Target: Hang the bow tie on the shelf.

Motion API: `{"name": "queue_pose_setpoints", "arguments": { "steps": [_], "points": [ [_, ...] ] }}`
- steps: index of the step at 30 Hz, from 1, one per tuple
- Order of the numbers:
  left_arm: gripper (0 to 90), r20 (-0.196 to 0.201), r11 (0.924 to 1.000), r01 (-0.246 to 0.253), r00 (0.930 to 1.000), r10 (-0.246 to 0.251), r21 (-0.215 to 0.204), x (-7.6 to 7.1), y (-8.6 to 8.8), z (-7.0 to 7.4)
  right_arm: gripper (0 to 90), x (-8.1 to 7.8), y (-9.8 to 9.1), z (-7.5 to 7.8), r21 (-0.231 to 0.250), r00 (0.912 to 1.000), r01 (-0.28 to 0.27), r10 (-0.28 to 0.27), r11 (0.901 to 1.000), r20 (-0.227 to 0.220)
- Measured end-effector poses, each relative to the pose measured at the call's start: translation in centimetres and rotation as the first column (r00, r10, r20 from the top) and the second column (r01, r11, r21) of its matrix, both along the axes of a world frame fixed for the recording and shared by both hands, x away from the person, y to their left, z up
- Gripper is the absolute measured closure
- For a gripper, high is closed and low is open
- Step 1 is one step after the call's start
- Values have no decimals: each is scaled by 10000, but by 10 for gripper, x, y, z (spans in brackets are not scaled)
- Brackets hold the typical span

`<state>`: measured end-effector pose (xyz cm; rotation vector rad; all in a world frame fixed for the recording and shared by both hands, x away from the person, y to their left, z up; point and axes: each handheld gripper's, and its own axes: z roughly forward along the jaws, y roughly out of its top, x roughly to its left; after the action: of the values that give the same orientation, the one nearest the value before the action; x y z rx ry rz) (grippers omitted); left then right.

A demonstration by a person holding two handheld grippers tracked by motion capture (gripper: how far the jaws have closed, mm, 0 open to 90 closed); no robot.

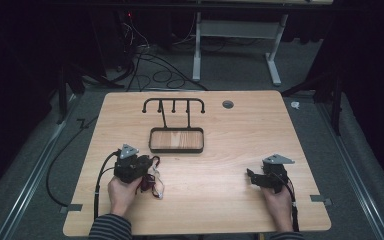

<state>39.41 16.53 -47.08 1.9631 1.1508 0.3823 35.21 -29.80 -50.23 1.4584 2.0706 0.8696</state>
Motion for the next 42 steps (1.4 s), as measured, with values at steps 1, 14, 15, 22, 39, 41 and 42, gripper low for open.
{"name": "queue_pose_setpoints", "arguments": {
  "steps": [1,14,15,22,39,41,42],
  "points": [
    [654,-51,10000,-14,10000,15,41,1,-1,-2,275,0,0,0,0,10000,0,0,10000,-2],
    [706,-304,9995,-161,9994,169,269,13,-7,-15,275,0,0,0,1,10000,1,-1,10000,0],
    [709,-298,9994,-185,9994,194,289,13,-7,-15,275,0,0,0,-1,10000,0,0,10000,0],
    [729,-376,9988,-280,9989,295,410,17,-8,-19,275,0,0,0,3,10000,1,-1,10000,-1],
    [851,-669,9946,-122,9976,192,1033,20,-11,-26,275,0,0,0,15,10000,-1,1,10000,-4],
    [881,-664,9942,-150,9975,221,1064,20,-11,-26,275,0,0,0,10,10000,-2,2,10000,-5],
    [891,-672,9943,-147,9975,218,1057,20,-11,-26,274,0,0,0,14,10000,-2,2,10000,-6]
  ]
}}
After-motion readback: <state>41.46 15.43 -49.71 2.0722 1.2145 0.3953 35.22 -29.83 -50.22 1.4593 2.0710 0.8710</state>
